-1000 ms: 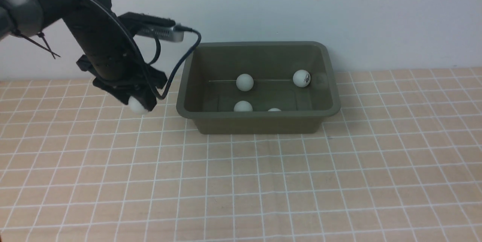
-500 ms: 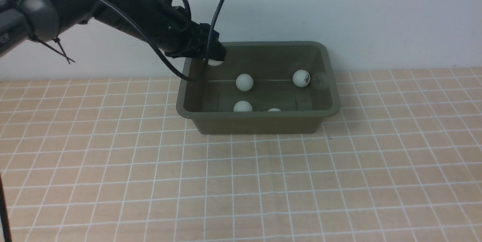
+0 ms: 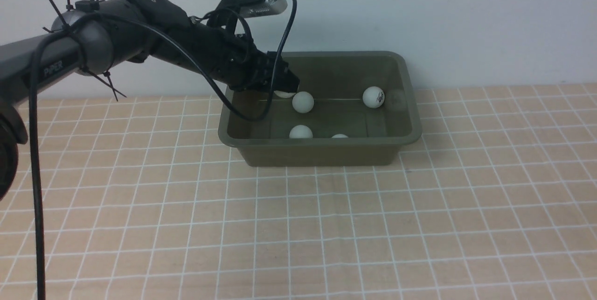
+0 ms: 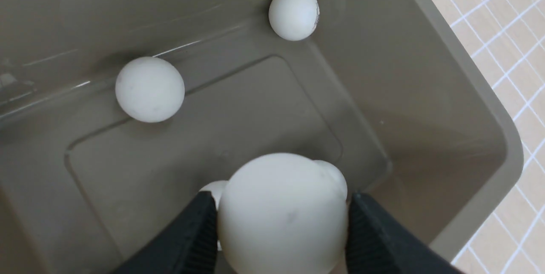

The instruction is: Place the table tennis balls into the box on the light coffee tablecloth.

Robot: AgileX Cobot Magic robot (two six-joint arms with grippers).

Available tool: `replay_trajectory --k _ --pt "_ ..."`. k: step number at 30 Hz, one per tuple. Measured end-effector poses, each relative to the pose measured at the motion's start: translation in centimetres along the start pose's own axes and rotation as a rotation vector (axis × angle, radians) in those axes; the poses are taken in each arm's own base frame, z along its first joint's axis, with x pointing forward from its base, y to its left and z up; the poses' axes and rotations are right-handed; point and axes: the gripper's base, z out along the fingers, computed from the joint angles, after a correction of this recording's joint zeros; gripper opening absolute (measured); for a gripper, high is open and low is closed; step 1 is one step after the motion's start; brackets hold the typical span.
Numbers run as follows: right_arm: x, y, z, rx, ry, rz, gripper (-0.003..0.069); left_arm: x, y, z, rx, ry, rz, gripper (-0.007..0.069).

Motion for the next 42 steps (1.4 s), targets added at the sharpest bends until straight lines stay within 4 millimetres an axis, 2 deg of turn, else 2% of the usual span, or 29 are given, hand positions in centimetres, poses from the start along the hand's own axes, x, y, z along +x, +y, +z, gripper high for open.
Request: replay_trajectory --k 10,20,28,37,42 --pt "0.1 0.2 0.0 -0.02 0.009 0.009 -0.0018 0.3 0.3 0.3 -0.01 0.022 0.159 0.0311" --pt "0.1 0.2 0.0 -0.02 0.01 0.009 -0.0018 1.7 1.5 2.0 -0.012 0.072 0.156 0.0329" --pt "0.1 0.2 0.0 -0.019 0.016 0.009 -0.0018 1.8 1.6 2.0 -0.022 0.085 0.183 0.0383" --pt "0.1 0.2 0.0 -0.02 0.016 0.01 -0.0018 1.8 1.7 2.0 -0.032 0.097 0.205 0.0386" --pt "0.1 0.2 0.0 -0.02 0.016 0.01 -0.0018 0.2 0.3 0.0 -0.016 0.059 0.239 0.0356"
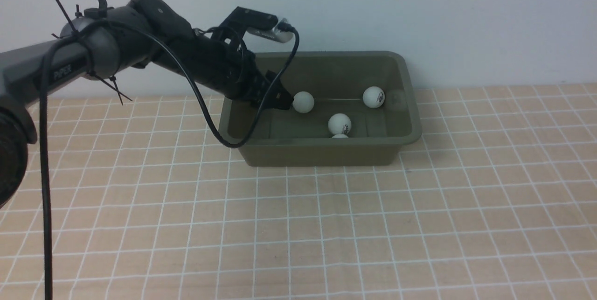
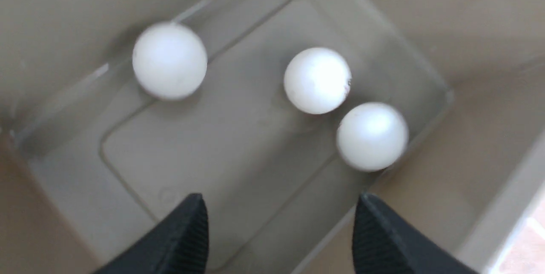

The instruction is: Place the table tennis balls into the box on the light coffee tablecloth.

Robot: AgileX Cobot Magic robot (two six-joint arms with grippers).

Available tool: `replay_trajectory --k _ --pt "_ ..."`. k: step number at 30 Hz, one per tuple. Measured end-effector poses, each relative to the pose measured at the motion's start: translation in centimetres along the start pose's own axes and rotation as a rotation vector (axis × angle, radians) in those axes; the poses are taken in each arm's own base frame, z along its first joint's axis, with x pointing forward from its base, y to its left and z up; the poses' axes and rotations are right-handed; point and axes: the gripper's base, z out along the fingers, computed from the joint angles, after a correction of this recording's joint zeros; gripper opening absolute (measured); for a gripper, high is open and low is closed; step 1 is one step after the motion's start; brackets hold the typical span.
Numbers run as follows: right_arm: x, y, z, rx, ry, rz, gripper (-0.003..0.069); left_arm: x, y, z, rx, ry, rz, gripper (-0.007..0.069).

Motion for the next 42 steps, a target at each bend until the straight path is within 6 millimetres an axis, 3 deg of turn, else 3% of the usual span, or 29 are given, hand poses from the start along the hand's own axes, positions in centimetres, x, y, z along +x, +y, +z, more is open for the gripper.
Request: replay_trajectory --k 4,8,9,10,15,20,22,23,24,26,27,31,35,39,42 --pt "0.0 0.0 0.0 0.0 0.0 0.0 -0.0018 -2.8 -2.2 -4.0 0.027 -0.057 0.071 0.0212" --pt "0.0 0.0 0.0 0.0 0.0 -0.006 -0.0018 -4.4 -4.6 -8.6 0.009 -0.057 0.156 -0.0001" --pt "0.0 0.0 0.0 0.0 0.0 -0.007 -0.0018 -4.4 -4.7 -8.9 0.005 -0.056 0.162 -0.0008" --pt "0.0 0.0 0.0 0.0 0.0 -0.019 -0.0018 -4.6 -5.3 -10.7 -0.015 -0.041 0.178 -0.0046" --pt "0.0 0.0 0.0 0.0 -0.002 -0.062 -0.0018 -4.2 -6.3 -16.1 -0.095 0.042 0.173 -0.0069" --pt "-0.3 0.0 0.3 0.001 -0.045 -0.087 -0.0018 -3.9 -9.3 -22.4 -0.162 0.045 0.196 -0.0069" --pt "-0.2 -0.1 0.8 0.006 -0.055 -0.092 -0.0018 -3.8 -11.6 -25.5 -0.195 -0.01 0.228 -0.0069" --pt "-0.2 -0.1 0.9 0.008 -0.056 -0.092 -0.0018 -3.7 -11.9 -25.8 -0.197 -0.015 0.23 -0.0069" --pt "0.0 -0.2 1.3 0.014 -0.055 -0.095 -0.0018 -3.1 -13.5 -27.7 -0.211 -0.046 0.244 -0.0069" --pt "0.3 -0.4 1.9 0.022 -0.047 -0.098 -0.0018 -2.1 -15.2 -29.4 -0.222 -0.07 0.255 -0.0069" --pt "0.6 -0.5 2.6 0.028 -0.042 -0.1 -0.0018 -0.4 -17.2 -31.2 -0.234 -0.096 0.259 -0.0069" --pt "0.8 -0.6 3.4 0.035 -0.071 -0.106 -0.0018 4.5 -20.4 -33.3 -0.281 -0.156 0.262 -0.0069" --pt "0.3 -0.7 3.8 0.042 -0.176 -0.122 -0.0018 9.5 -22.3 -34.0 -0.365 -0.236 0.257 -0.0069" --pt "0.0 -0.8 3.9 0.057 -0.368 -0.15 -0.0018 15.1 -22.8 -32.7 -0.438 -0.305 0.193 -0.0069" --pt "0.3 -1.0 4.0 0.073 -0.442 -0.175 -0.0018 17.3 -22.8 -31.8 -0.448 -0.307 0.15 -0.0069"
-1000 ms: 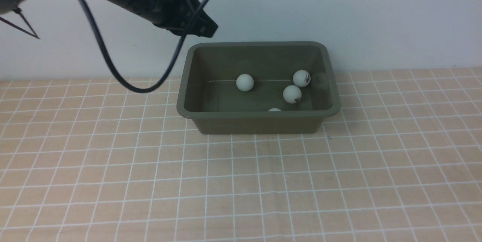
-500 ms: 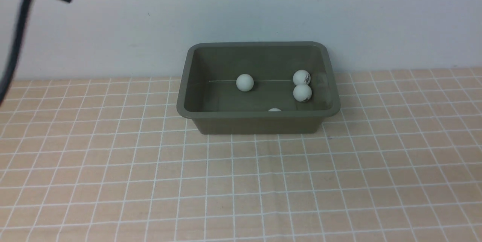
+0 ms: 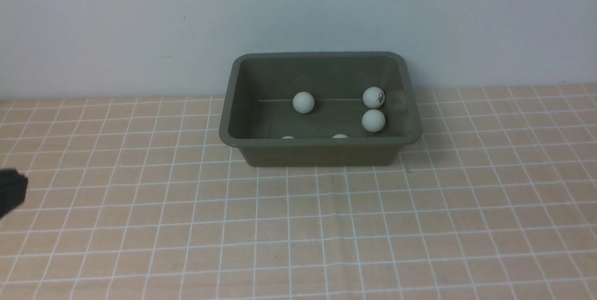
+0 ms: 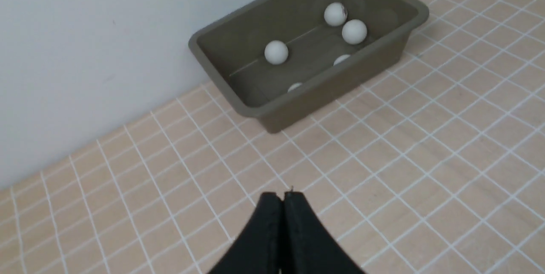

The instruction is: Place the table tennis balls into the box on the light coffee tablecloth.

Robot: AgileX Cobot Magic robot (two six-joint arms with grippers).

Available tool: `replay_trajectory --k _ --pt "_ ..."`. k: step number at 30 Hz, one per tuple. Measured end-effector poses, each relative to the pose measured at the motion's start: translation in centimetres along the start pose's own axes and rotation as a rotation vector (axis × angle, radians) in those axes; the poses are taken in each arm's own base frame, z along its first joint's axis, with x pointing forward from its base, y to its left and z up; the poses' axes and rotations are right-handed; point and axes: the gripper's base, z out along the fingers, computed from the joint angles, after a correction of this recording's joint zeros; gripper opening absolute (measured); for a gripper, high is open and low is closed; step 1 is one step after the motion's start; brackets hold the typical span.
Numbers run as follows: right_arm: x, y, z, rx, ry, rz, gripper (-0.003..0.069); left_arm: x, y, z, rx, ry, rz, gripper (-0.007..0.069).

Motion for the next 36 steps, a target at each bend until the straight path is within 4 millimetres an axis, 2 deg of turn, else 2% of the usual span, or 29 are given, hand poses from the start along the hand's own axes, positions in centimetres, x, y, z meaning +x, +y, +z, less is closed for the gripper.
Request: replay_trajectory --k 3,9,18,36 --pt "0.8 0.0 0.2 0.009 -0.011 -0.016 -0.0018 1.7 -0.3 0.7 0.012 0.037 -0.038 -0.0069" --pt "2.7 0.1 0.9 0.008 0.046 -0.009 -0.0018 3.6 -0.7 1.9 0.02 0.043 -0.08 -0.0069" --pt "2.8 0.0 1.0 0.022 0.053 -0.032 -0.0018 6.8 -1.3 3.4 0.017 0.002 -0.139 -0.0069" --pt "2.8 -0.1 1.0 0.03 0.054 -0.049 -0.0018 7.2 -1.5 3.5 0.023 -0.03 -0.164 -0.0069"
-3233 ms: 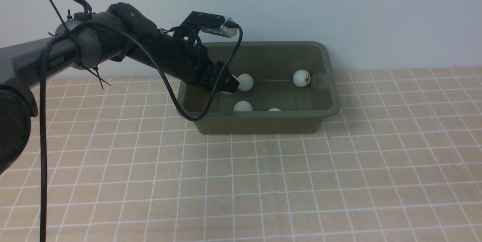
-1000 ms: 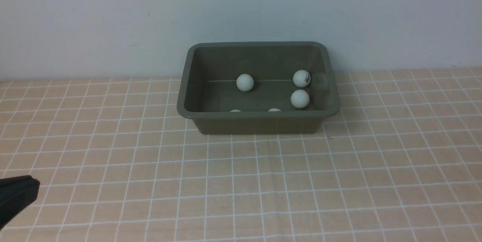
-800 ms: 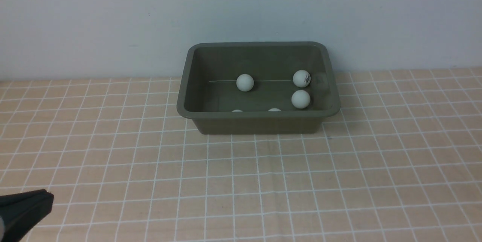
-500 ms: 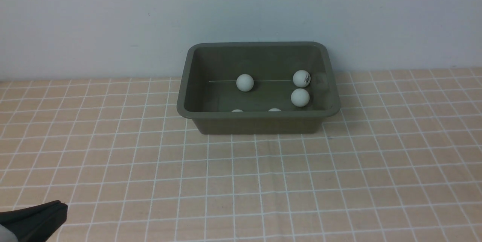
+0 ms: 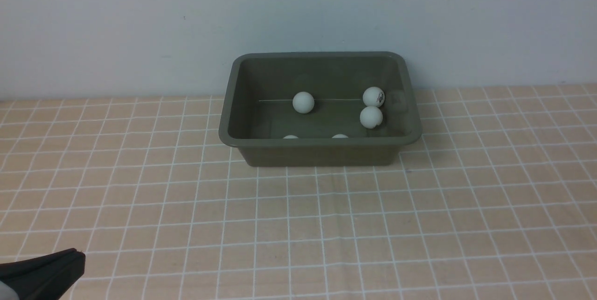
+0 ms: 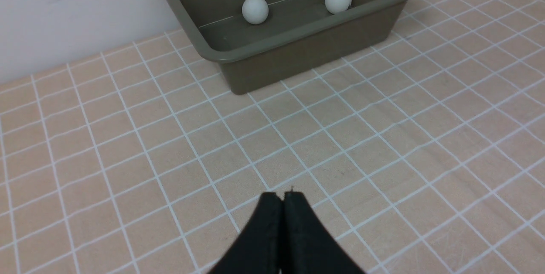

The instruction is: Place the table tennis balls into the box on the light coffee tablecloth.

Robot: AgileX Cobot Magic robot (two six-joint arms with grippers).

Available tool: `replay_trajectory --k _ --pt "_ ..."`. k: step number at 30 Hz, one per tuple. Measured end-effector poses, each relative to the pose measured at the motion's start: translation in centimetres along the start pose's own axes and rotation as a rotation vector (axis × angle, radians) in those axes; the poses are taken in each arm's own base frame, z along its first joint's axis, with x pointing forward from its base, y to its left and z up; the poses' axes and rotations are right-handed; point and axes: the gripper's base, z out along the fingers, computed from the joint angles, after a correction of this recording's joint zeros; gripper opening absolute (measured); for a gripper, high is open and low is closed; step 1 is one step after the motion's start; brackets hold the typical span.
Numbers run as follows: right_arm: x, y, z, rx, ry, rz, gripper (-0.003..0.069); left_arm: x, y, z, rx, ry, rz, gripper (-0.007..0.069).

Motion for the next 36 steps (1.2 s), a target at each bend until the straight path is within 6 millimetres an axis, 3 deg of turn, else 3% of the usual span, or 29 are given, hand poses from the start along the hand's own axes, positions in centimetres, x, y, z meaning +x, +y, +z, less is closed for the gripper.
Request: replay_trajectory --k 9,15,19,25,36 --pt "0.0 0.0 0.0 0.001 0.001 -0.002 -0.0018 0.5 0.3 0.0 -0.041 0.018 0.093 -0.0069" --pt "0.1 0.0 0.0 0.001 0.008 -0.002 -0.0018 3.6 0.9 -0.1 -0.187 0.018 0.126 -0.0069" --pt "0.1 0.0 0.0 0.001 0.009 -0.002 -0.0018 6.6 0.9 0.1 -0.274 -0.081 0.136 -0.0069" --pt "0.2 0.0 0.0 0.001 0.013 -0.002 -0.0018 8.9 1.3 1.2 -0.317 -0.123 0.092 -0.0069" --pt "0.2 0.0 0.0 0.001 0.019 -0.002 -0.0018 8.6 1.8 1.3 -0.375 -0.218 0.077 -0.0069"
